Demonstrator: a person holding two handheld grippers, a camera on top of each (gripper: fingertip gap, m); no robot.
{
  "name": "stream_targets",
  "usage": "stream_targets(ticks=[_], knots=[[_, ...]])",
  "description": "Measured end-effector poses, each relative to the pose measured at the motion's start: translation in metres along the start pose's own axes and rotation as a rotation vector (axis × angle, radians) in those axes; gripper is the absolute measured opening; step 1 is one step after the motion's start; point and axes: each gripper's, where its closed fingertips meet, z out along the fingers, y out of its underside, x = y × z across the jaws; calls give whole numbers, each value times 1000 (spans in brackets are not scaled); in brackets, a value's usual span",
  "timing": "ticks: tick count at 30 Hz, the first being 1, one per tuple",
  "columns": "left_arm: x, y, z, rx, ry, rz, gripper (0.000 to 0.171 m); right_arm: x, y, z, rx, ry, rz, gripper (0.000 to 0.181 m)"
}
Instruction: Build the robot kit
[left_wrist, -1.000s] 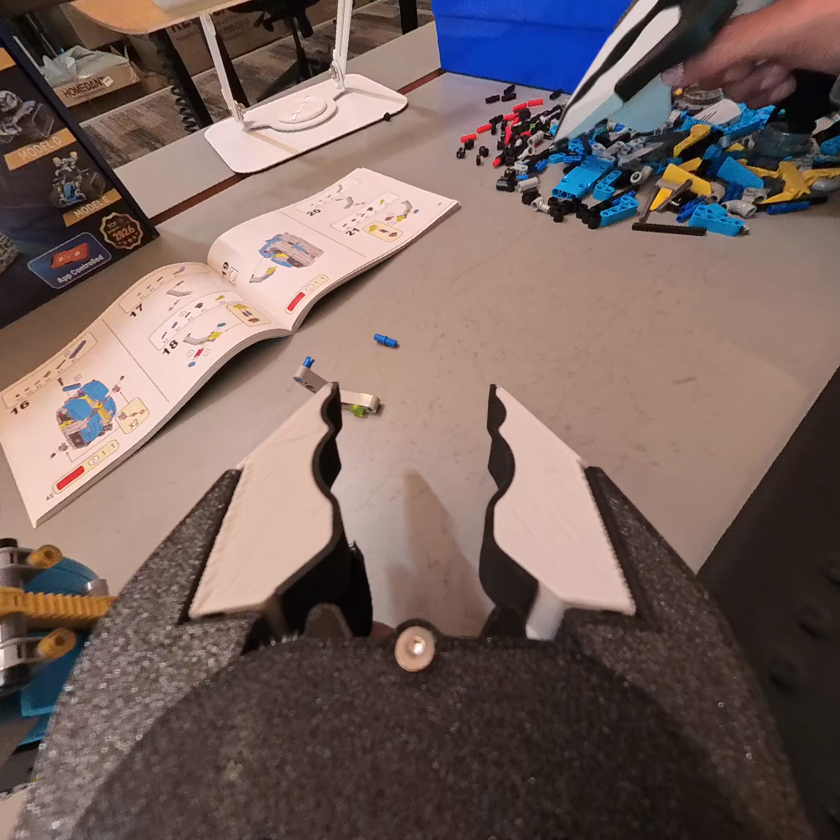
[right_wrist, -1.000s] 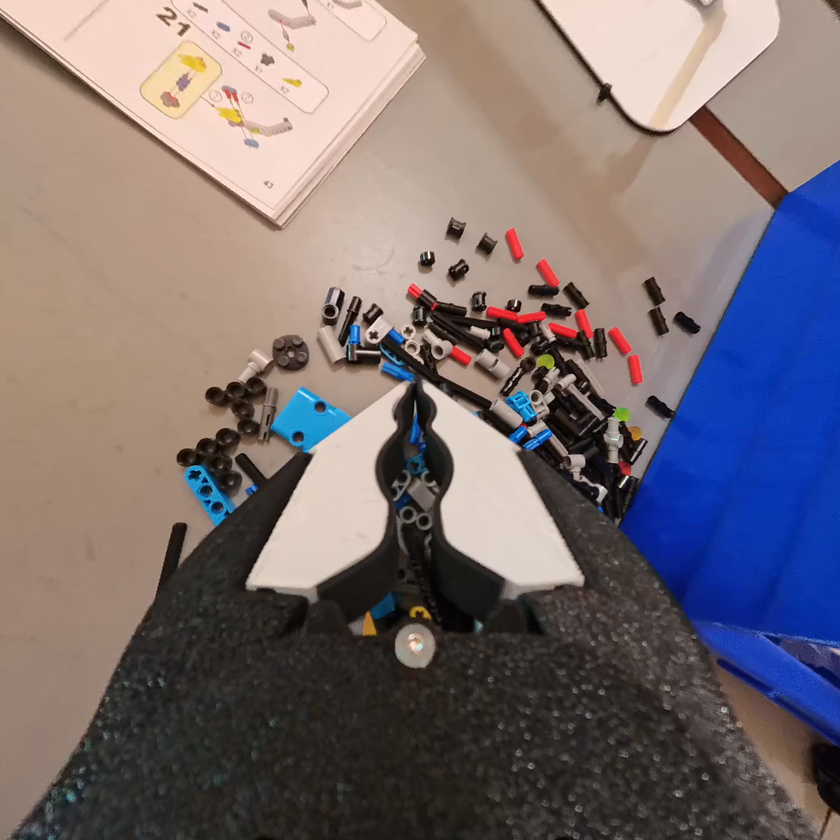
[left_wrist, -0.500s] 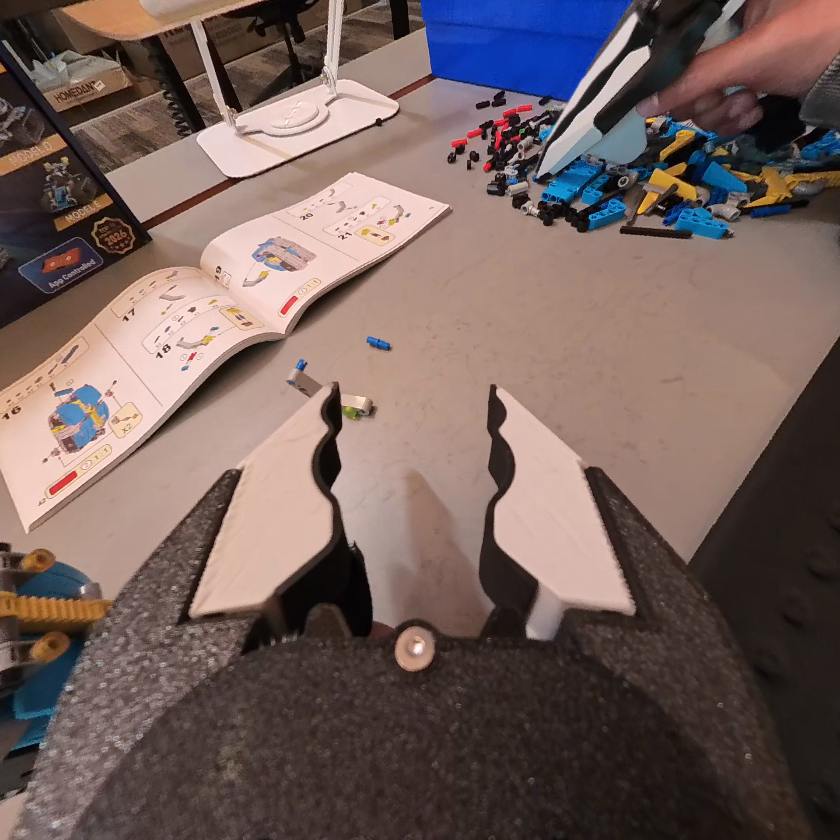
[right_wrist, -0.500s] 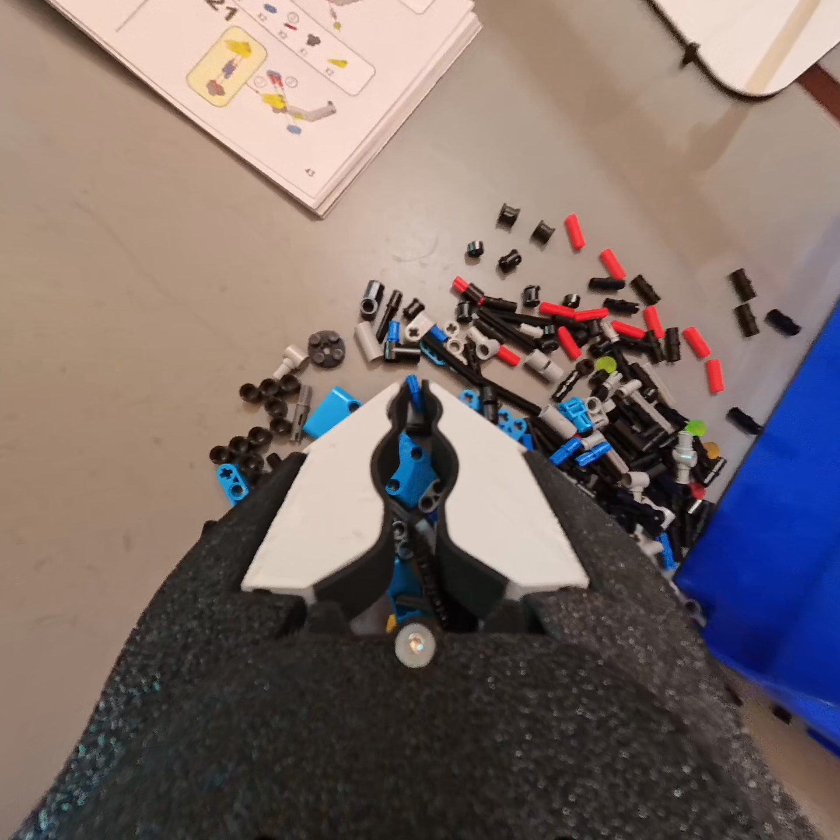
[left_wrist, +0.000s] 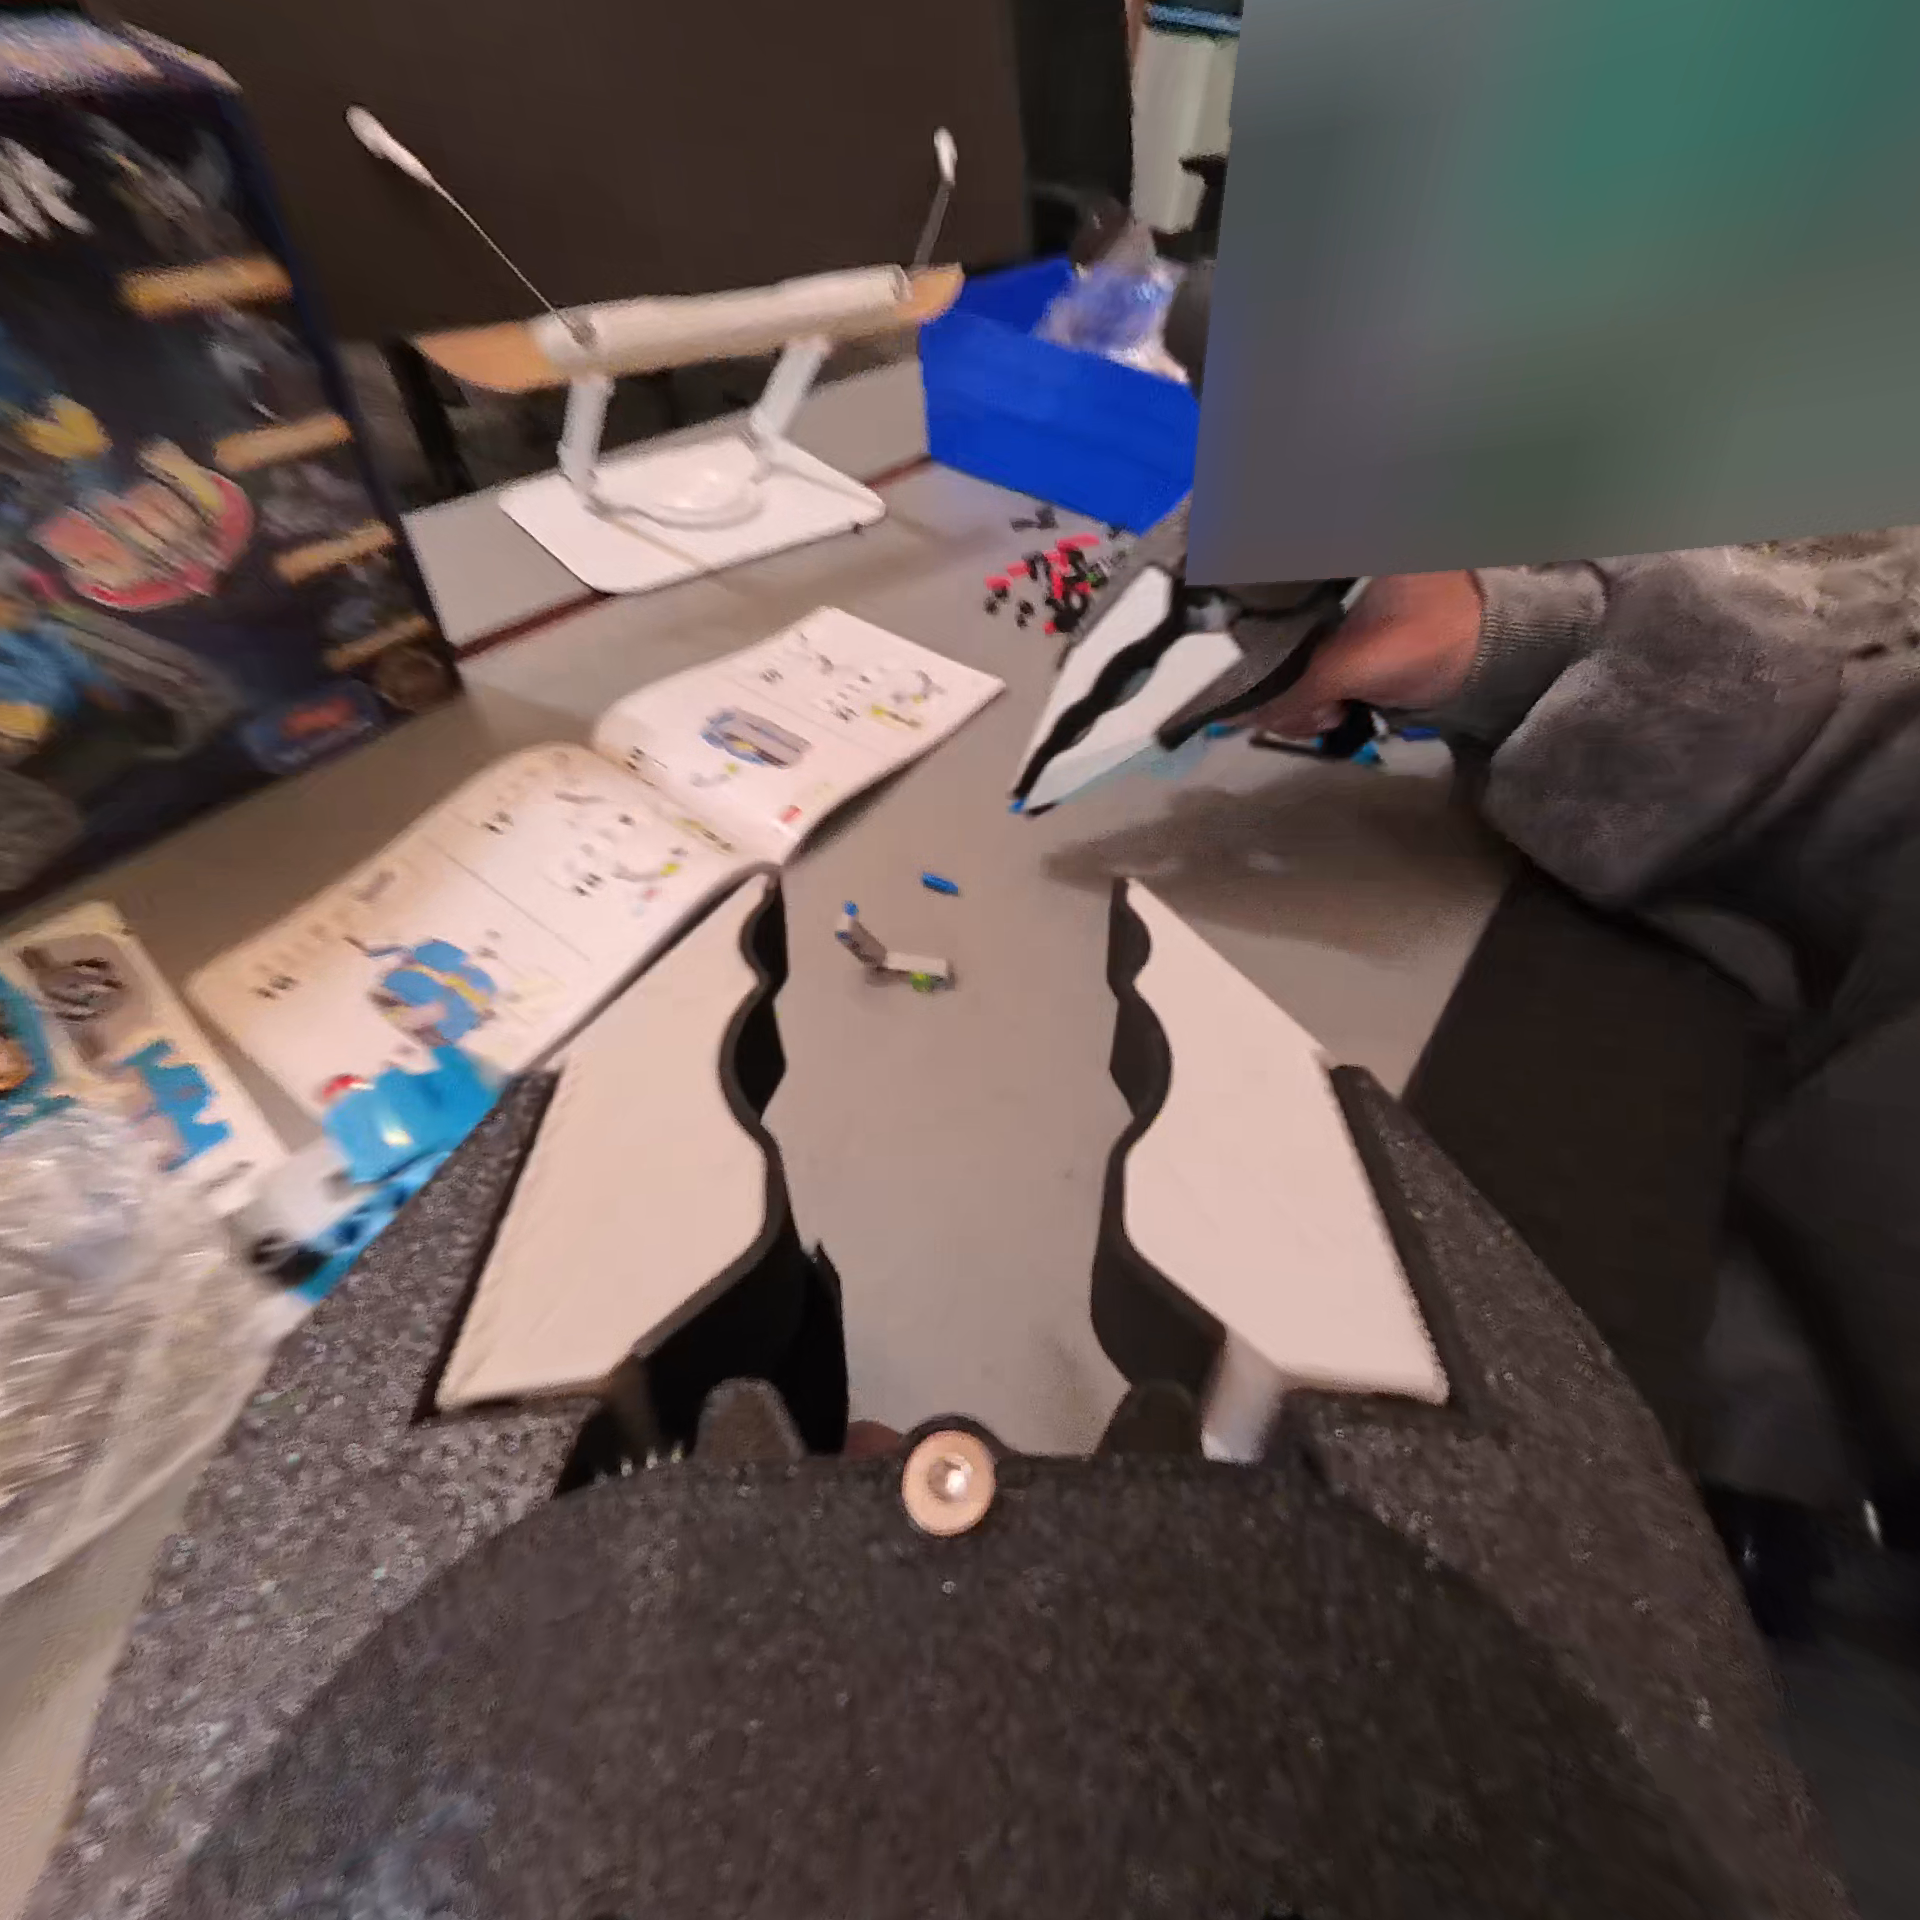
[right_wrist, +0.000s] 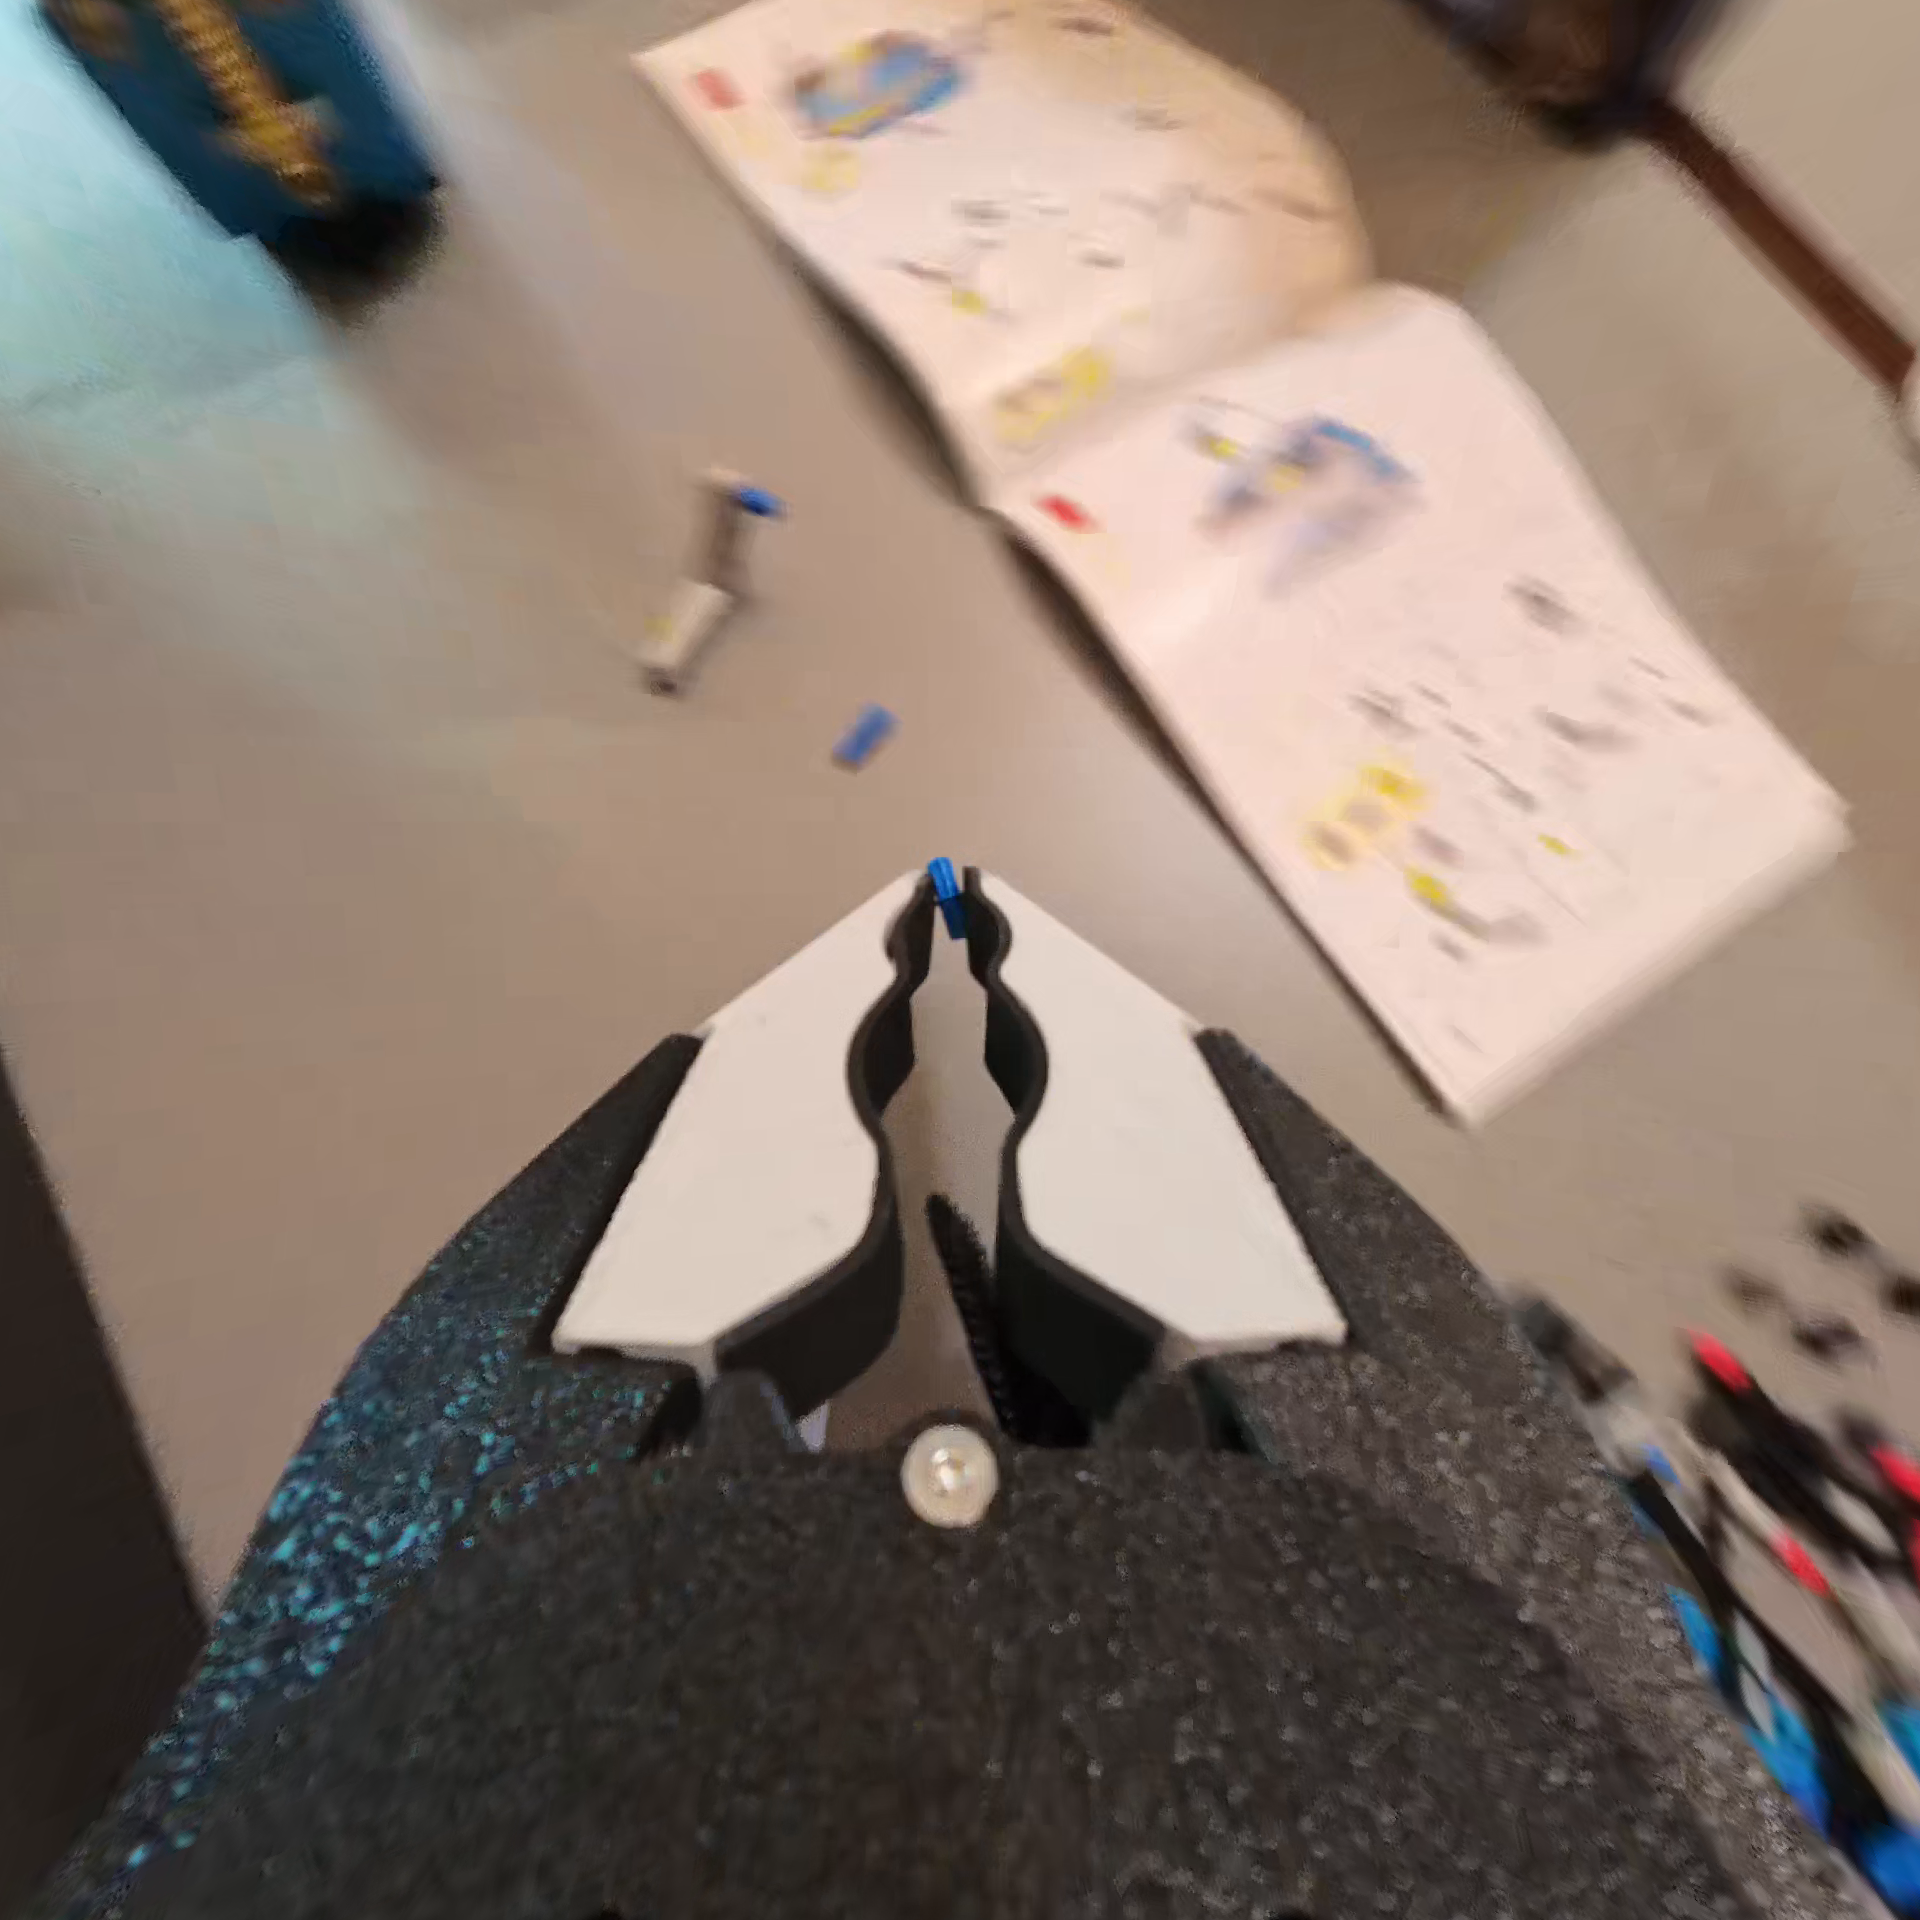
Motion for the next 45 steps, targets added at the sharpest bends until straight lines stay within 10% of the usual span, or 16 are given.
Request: stream_targets(ticks=[5, 14, 18, 24, 45], knots=[[34, 52, 48, -122, 82, 43, 62, -56, -9, 47, -72, -50, -141, 5], [65, 85, 89, -158, 233, 148, 60, -52, -10, 45, -28, -68, -91, 25], [77, 77, 96, -87, 263, 243, 59, 30, -6, -16, 55, 198, -33, 25], [92, 73, 84, 3, 287, 361, 59, 147, 92, -111, -9, 447, 301, 22], [105, 83, 77, 10, 297, 521, 60, 148, 133, -79, -167, 385, 371, 16]])
